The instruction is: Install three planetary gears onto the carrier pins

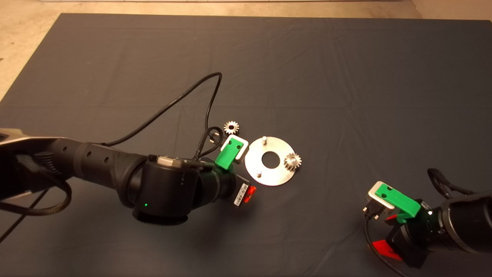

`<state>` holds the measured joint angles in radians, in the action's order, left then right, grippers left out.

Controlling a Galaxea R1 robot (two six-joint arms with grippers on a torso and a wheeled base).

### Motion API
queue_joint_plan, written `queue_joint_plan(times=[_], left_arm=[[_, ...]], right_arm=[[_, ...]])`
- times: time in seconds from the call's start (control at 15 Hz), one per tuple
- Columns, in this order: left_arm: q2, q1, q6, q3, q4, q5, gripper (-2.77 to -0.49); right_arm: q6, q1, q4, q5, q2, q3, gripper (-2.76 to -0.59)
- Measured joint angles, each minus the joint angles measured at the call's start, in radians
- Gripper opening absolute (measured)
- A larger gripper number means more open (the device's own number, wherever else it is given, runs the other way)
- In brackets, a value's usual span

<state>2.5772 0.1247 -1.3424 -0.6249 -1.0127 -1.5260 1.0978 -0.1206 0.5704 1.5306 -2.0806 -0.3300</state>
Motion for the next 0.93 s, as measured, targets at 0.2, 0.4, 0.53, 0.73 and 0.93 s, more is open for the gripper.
queue_joint_plan(times=[0.2, 0.4, 0.53, 0.73, 0.93], left_arm=[[-0.004, -0.028, 0.022, 0.0, -0.037, -0.001, -0.78], [-0.009, -0.056, 0.036, 0.0, -0.072, 0.0, -0.78], [-0.015, -0.062, 0.062, -0.004, -0.088, 0.0, -0.78], [-0.018, -0.084, 0.104, -0.021, -0.106, 0.0, -0.78], [-0.026, -0.094, 0.14, -0.046, -0.117, -0.001, -0.78]], right_arm=[[0.0, -0.003, -0.001, -0.001, 0.003, 0.0, -1.5], [0.0, -0.013, -0.002, 0.0, 0.005, 0.0, -1.5], [0.0, -0.013, -0.003, 0.0, 0.005, 0.0, -1.5], [0.0, -0.013, -0.005, 0.0, 0.006, 0.0, -1.5], [0.0, -0.013, -0.009, 0.0, 0.009, 0.0, -1.5]])
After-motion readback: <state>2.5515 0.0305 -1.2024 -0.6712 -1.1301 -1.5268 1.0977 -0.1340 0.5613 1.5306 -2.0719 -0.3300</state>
